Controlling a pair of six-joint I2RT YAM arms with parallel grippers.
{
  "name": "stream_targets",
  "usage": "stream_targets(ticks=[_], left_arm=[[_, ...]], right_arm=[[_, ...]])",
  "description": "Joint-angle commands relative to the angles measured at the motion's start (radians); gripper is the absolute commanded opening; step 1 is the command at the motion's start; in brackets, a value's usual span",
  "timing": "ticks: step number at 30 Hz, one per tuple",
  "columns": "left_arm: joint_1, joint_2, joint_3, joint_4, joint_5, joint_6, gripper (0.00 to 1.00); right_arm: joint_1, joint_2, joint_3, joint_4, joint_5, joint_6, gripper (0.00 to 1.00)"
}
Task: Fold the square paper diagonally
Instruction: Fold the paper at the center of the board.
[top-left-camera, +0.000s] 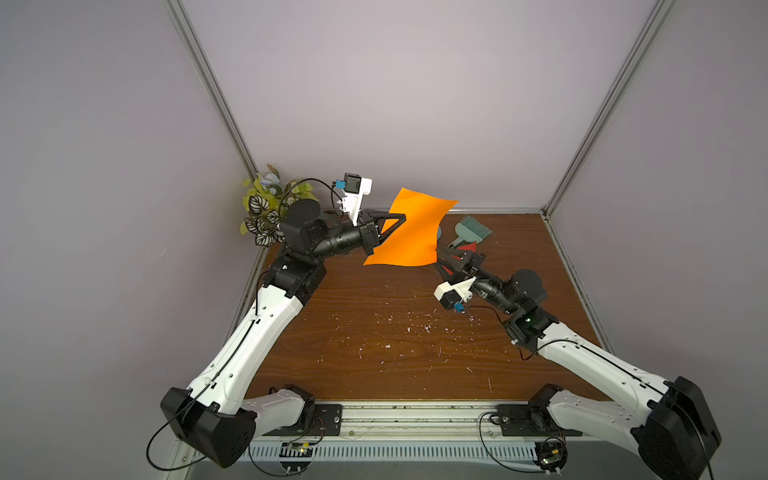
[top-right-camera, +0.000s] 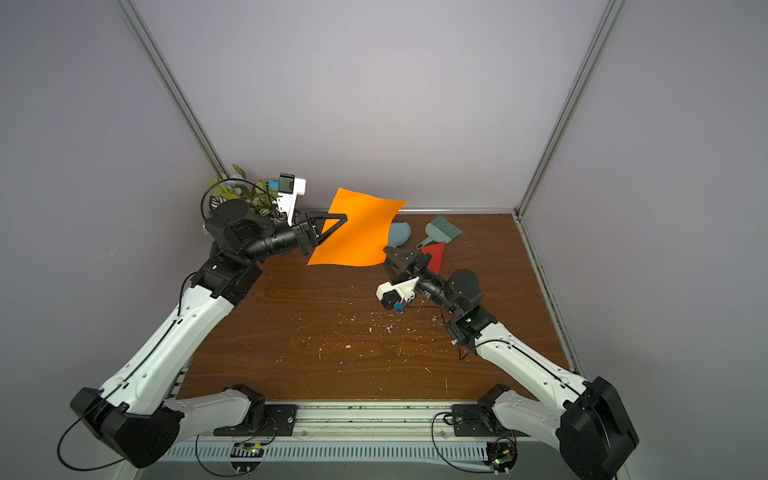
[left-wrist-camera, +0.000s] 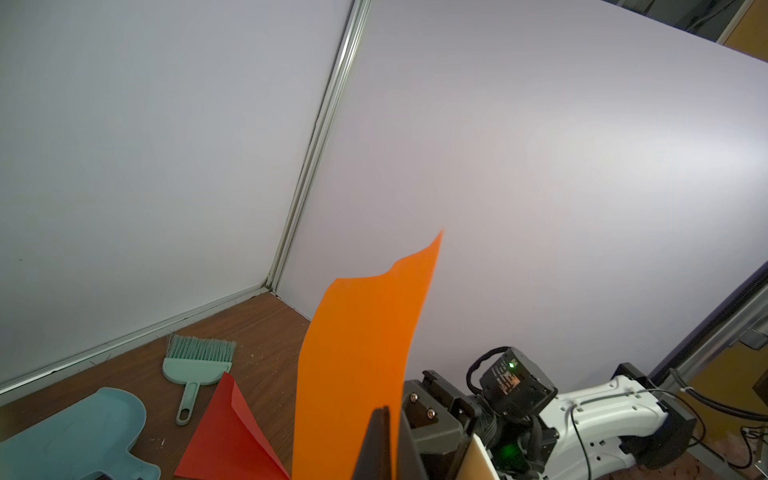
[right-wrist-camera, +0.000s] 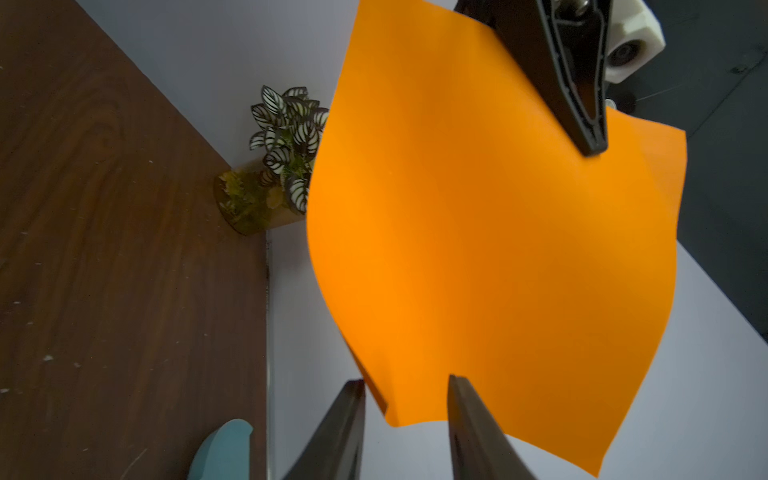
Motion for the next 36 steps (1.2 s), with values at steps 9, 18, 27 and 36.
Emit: stream_targets(ticks=[9, 18, 27, 36], left_arm=[[0.006, 0.021, -0.007, -0.082, -0.065, 0.175, 0.00], [0.005, -0.056, -0.212, 0.026, -0.084, 0.387, 0.00], [0.005, -0.060, -0.458, 0.214, -0.023, 0.400, 0.00], [-0.020, 0.026, -0.755, 0.528, 0.009, 0.235, 0.00]], right_arm=[[0.017, -0.037, 0.115, -0.398, -0.102, 0.010, 0.17], [0.026, 0.020, 0.308, -0.857, -0.129, 0.009, 0.03], [0.027, 0.179, 0.414, -1.094, -0.204, 0.064, 0.00], [0.023, 0.314, 0.431, -1.111, -0.196, 0.134, 0.00]])
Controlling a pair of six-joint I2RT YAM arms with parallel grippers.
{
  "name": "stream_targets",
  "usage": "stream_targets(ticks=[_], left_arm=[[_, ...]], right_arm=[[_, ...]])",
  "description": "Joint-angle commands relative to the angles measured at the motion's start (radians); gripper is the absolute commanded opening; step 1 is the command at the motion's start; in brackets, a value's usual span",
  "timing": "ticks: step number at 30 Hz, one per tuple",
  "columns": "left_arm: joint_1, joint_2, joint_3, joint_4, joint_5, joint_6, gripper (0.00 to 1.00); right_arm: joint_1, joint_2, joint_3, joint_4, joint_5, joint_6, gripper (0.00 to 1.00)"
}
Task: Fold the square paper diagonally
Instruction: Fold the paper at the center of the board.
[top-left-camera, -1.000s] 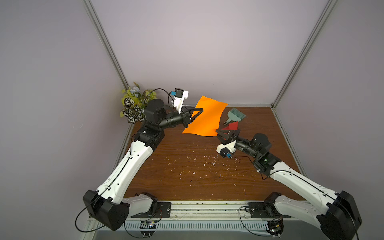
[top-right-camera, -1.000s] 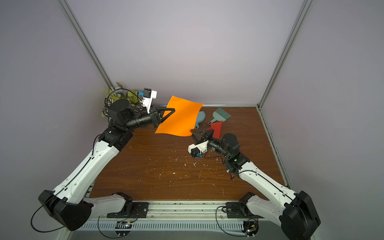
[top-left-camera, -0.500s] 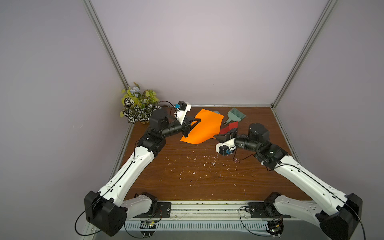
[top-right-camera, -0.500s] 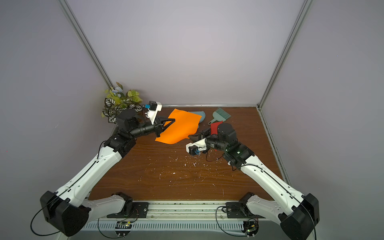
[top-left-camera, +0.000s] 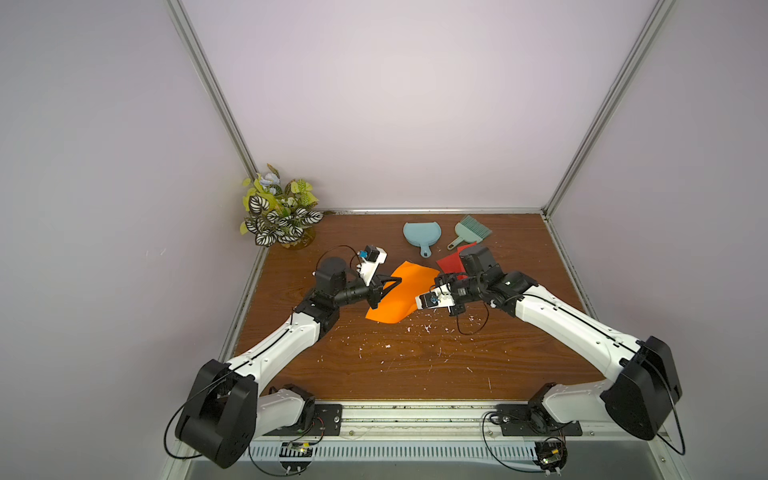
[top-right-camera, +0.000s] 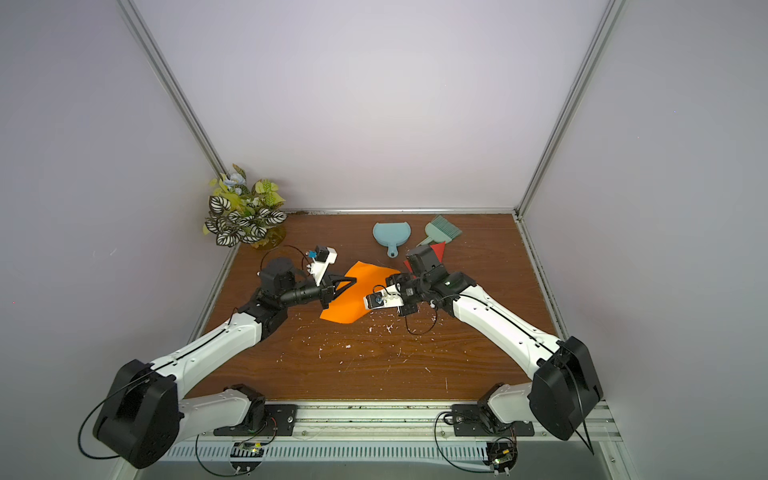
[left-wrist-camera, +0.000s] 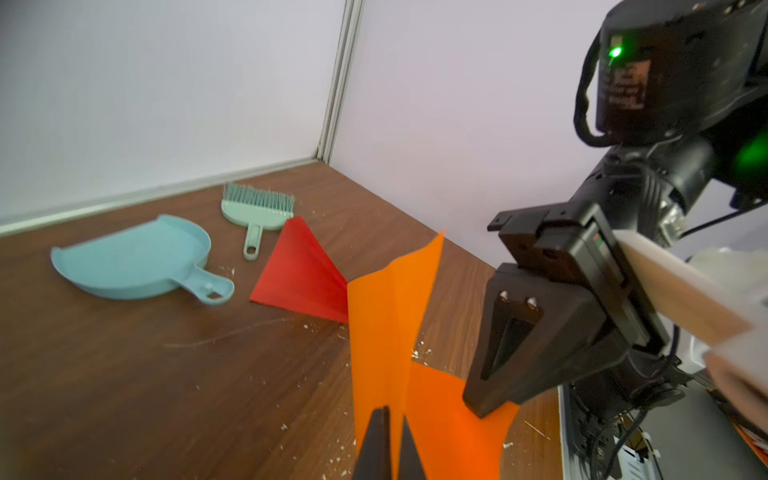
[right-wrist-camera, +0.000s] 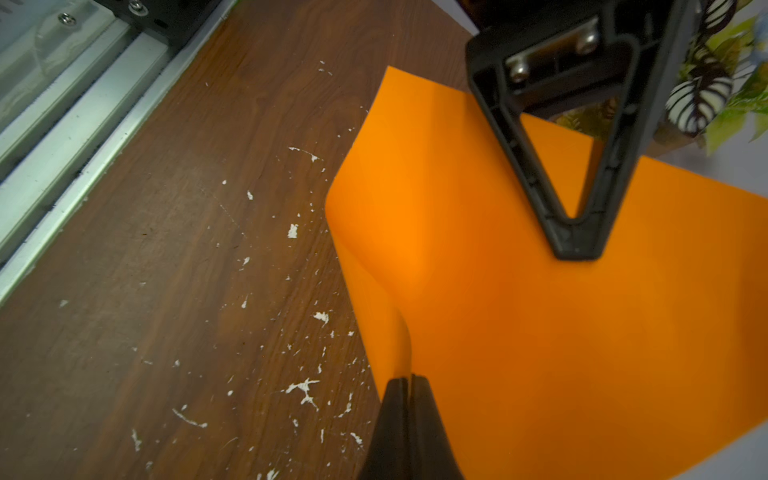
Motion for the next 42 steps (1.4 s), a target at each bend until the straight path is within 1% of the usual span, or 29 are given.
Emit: stream_targets(ticks=[1, 5, 10, 14, 18, 24, 35, 42], left_arm=[[-0.026, 0.032, -0.055, 0.171, 0.023, -0.054, 0.00], [-0.050, 0.101, -0.110, 0.227, 0.029, -0.081, 0.00], [-0.050, 0.224, -0.197, 0.418, 0.050, -0.151, 0.00], [-0.038, 0.330, -0.209, 0.523, 0.075, -0.210, 0.00], [-0.019, 0.400, -0.181, 0.532, 0.089, -0.210, 0.00], [0.007, 0.484, -0.159, 0.576, 0.115, -0.259, 0.00], [0.011, 0.541, -0.124, 0.583, 0.144, -0.280, 0.01], [0.012, 0.548, -0.118, 0.583, 0.154, -0.281, 0.05]], right_arm=[[-0.001, 0.039, 0.058, -0.040, -0.023, 0.059, 0.00], [0.000, 0.105, 0.095, -0.067, -0.029, 0.074, 0.00], [-0.002, 0.169, 0.105, -0.050, -0.020, 0.104, 0.00], [-0.001, 0.201, 0.099, -0.032, -0.014, 0.122, 0.00], [0.000, 0.232, 0.095, -0.030, 0.006, 0.134, 0.00], [0.000, 0.249, 0.058, 0.010, 0.033, 0.166, 0.00], [0.000, 0.315, 0.058, -0.006, 0.085, 0.197, 0.00], [-0.001, 0.347, 0.073, 0.006, 0.106, 0.215, 0.00]])
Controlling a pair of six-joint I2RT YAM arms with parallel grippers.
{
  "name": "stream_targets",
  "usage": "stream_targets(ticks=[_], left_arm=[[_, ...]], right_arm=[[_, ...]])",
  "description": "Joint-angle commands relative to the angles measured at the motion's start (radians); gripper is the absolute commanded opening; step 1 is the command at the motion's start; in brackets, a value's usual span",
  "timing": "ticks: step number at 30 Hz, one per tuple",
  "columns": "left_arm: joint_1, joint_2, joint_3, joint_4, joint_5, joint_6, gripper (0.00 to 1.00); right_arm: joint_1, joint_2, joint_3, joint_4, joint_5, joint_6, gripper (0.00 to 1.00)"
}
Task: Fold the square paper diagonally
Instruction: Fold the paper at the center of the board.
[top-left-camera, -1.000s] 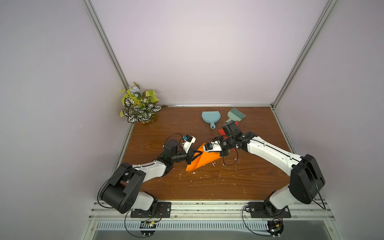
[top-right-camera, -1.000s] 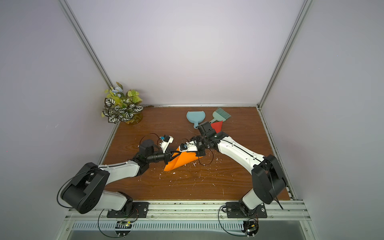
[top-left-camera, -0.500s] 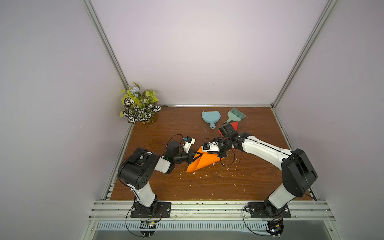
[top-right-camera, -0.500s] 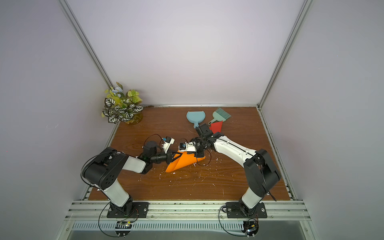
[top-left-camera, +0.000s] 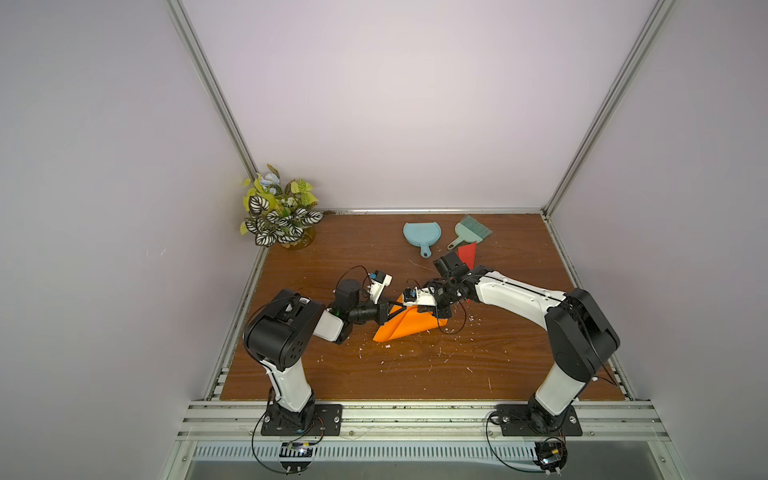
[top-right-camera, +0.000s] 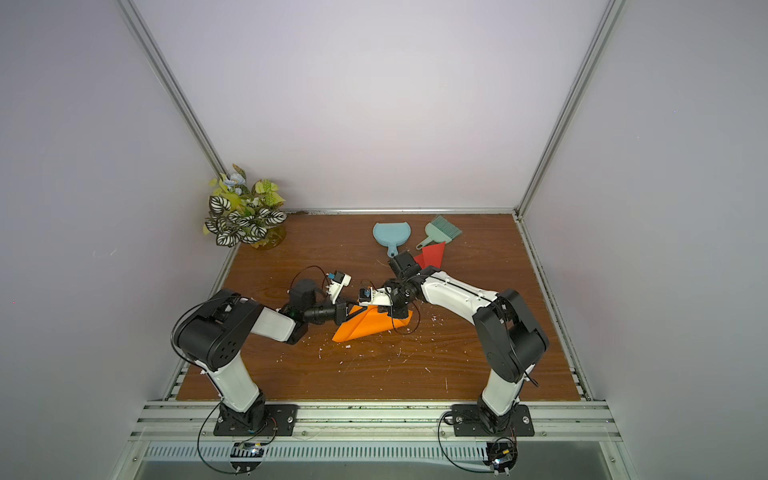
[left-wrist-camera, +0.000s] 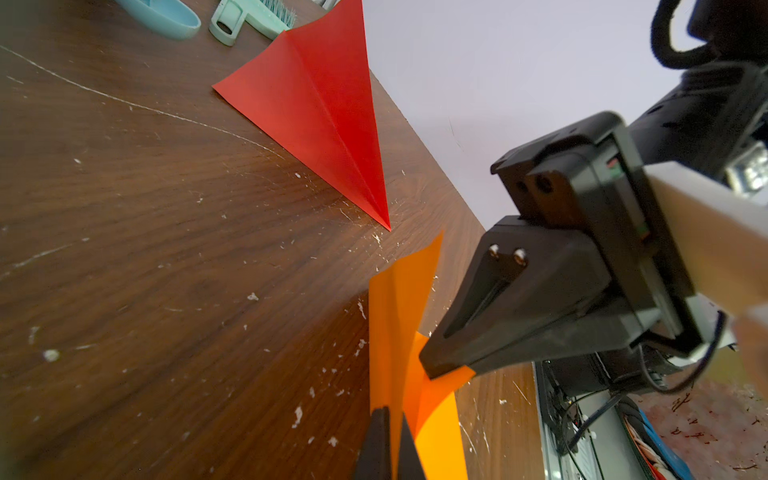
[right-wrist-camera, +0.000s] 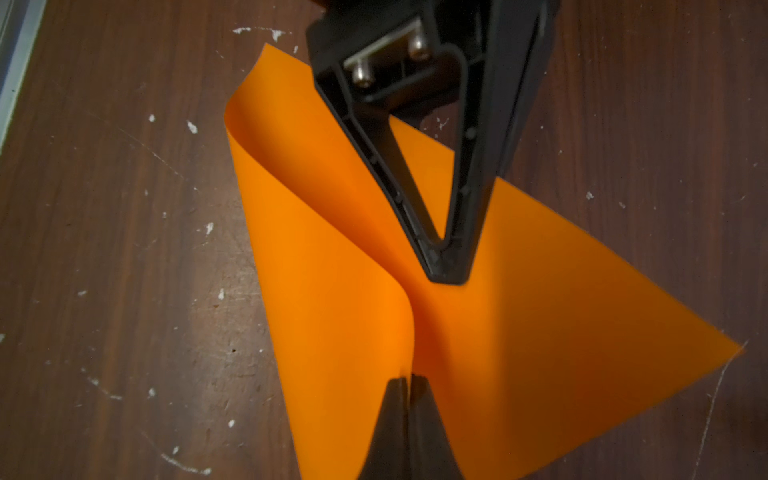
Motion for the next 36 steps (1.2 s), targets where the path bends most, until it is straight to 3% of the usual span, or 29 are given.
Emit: stream_targets(ticks=[1, 36], left_arm=[[0.011, 0.005, 0.015, 0.025, 0.030, -0.002, 0.05], [0.002, 0.004, 0.022, 0.025, 0.055, -0.001, 0.14]], right_arm=[[-0.002, 0.008, 0.015, 0.010, 0.014, 0.027, 0.00], [-0.014, 0.035, 0.138, -0.017, 0.012, 0.002, 0.00]])
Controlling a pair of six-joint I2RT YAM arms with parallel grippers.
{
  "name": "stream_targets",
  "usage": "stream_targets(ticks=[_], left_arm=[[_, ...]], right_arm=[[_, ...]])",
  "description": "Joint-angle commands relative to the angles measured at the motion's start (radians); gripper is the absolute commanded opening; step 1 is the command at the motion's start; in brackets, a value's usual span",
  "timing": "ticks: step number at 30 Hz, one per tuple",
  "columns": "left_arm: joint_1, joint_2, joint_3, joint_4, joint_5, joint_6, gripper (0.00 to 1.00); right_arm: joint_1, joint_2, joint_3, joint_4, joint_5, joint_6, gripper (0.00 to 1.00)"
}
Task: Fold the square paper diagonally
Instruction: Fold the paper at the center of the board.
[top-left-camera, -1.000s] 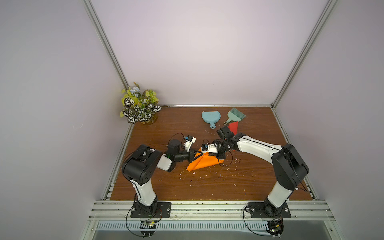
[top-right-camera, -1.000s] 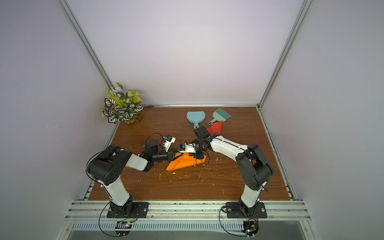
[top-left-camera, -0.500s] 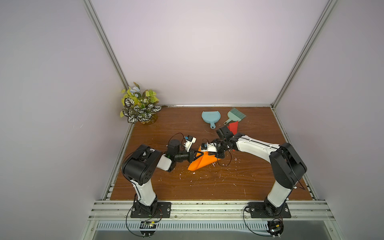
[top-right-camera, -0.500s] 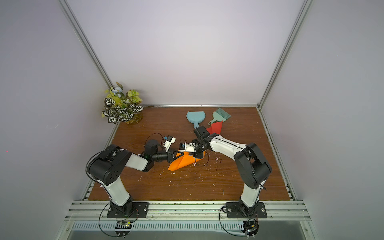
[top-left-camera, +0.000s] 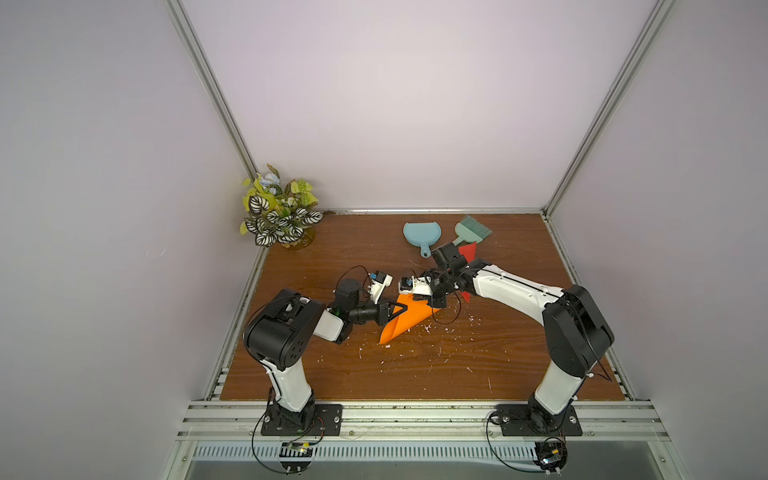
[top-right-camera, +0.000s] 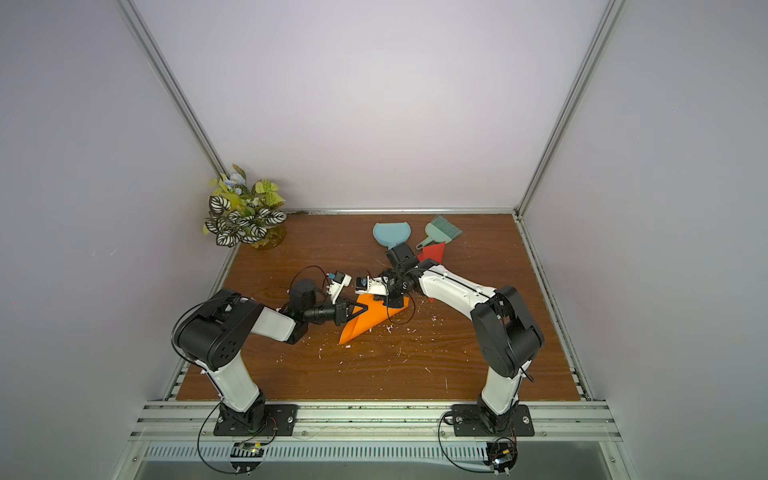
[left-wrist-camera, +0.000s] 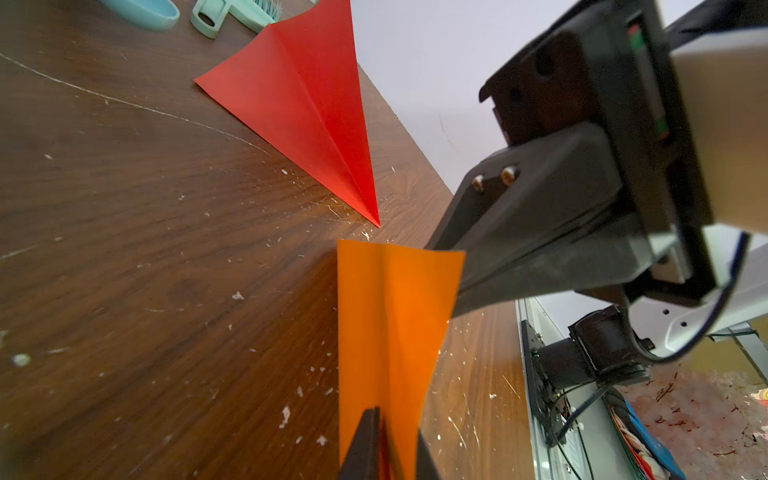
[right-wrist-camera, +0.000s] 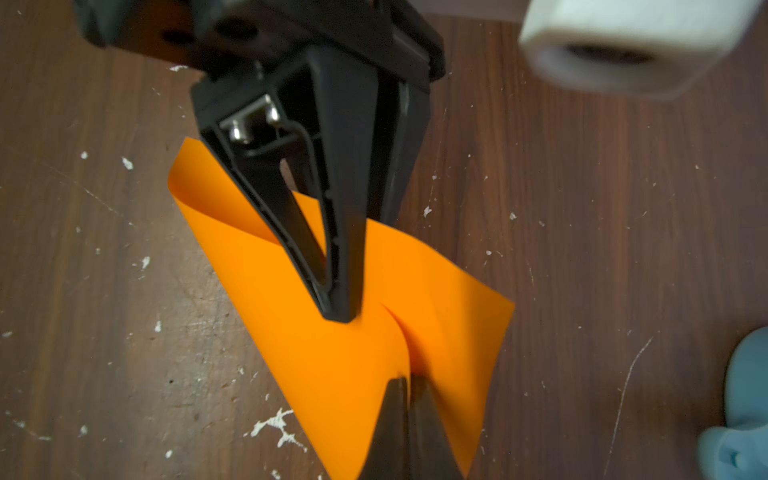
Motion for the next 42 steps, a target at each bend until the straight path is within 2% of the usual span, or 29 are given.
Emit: stream_targets(ticks=[1, 25, 31, 33, 37, 42], left_arm=[[0.000, 0.003, 0.020, 0.020, 0.024, 0.003, 0.14], [-0.002, 0.009, 0.024, 0.020, 0.021, 0.001, 0.12], [-0.002, 0.002, 0.019, 0.020, 0.019, 0.003, 0.00], [-0.002, -0.002, 0.016, 0.020, 0.017, 0.006, 0.00], [-0.002, -0.015, 0.009, 0.019, 0.012, 0.014, 0.00], [-0.004, -0.038, -0.004, 0.020, 0.003, 0.033, 0.00]], right_arm=[[-0.002, -0.001, 0.040, -0.039, -0.016, -0.014, 0.00], [0.004, 0.007, 0.100, -0.071, -0.033, -0.044, 0.00], [0.001, 0.012, 0.113, -0.099, -0.034, -0.038, 0.00], [-0.016, 0.005, 0.096, -0.107, -0.055, -0.036, 0.03], [-0.059, -0.021, 0.050, -0.121, -0.146, -0.031, 0.24], [-0.183, -0.087, -0.002, -0.125, -0.302, 0.017, 0.36]])
